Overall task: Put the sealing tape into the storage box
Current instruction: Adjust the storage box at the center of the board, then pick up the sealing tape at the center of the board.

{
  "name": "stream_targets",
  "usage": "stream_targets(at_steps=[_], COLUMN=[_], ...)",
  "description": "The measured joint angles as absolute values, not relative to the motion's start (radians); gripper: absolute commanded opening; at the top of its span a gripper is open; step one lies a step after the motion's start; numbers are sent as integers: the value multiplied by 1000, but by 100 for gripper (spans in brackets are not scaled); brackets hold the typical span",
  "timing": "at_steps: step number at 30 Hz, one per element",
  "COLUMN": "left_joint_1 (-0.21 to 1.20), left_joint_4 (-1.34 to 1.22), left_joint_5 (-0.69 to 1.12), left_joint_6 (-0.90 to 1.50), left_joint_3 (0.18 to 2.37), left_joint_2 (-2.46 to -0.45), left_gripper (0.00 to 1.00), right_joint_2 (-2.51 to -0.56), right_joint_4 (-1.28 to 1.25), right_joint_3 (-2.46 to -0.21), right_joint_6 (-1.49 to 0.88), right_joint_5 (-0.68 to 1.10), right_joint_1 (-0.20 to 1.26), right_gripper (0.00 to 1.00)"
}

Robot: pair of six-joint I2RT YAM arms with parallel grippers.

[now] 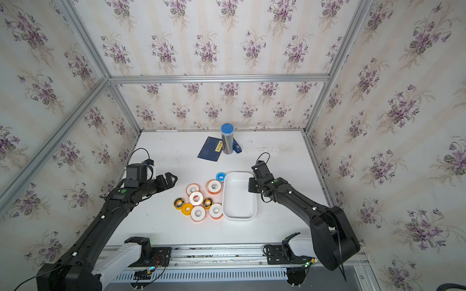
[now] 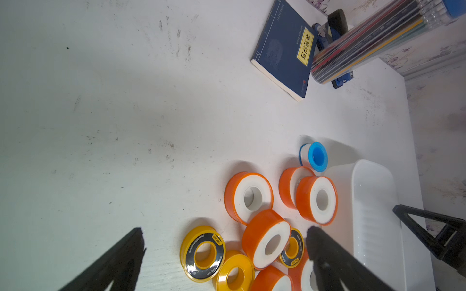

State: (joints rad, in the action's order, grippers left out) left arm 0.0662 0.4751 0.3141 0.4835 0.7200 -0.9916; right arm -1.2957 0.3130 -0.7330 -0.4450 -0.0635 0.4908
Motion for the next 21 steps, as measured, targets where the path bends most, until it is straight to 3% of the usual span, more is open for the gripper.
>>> stream_targets(at_steps=[3, 7, 8, 21], left_joint_1=[89, 148, 165, 571], left_joint_4=[472, 482, 484, 702], left_joint_5=[314, 287, 278, -41], left_joint_6=[472, 453, 451, 426], left_joint_3=[722, 742, 751, 980], left_joint_2=[-993, -1000, -1005, -1257], left_gripper=[100, 100, 100, 100], right_joint_2=[-1218, -1086, -1054, -815], right_joint_4=[299, 245, 227, 77], right_joint_3=[-703, -614, -589, -372], right_joint_6=[-443, -442, -445, -499], right_joint_5=[-118, -199, -222, -416], right_joint_1=[491, 491, 491, 490], right_gripper=[69, 97, 100, 100])
